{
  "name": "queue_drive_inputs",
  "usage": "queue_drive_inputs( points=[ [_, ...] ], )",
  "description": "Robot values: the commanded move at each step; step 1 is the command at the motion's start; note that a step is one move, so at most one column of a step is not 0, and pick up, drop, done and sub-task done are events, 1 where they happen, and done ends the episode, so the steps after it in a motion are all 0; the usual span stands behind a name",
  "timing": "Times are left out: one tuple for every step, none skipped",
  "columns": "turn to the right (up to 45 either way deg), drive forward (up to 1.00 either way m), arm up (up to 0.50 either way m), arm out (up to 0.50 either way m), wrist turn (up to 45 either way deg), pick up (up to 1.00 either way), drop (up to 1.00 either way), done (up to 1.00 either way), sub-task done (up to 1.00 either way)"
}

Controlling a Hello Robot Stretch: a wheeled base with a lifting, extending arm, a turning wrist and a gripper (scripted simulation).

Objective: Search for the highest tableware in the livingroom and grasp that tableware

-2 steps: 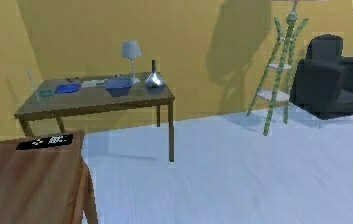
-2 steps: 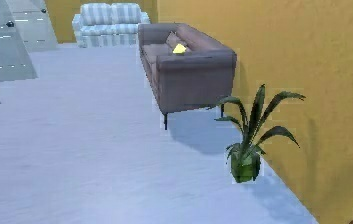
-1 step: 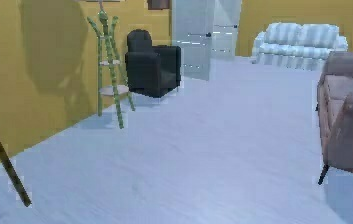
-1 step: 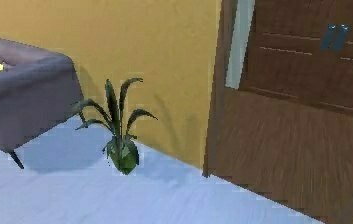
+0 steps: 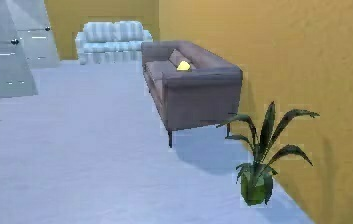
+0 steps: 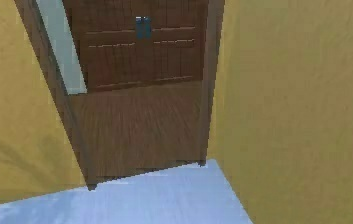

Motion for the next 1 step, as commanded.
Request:
queue_drive_inputs(
  points=[
    [45.0,0.0,0.0,0.0,0.0,0.0,0.0,0.0,0.0]
  ],
)
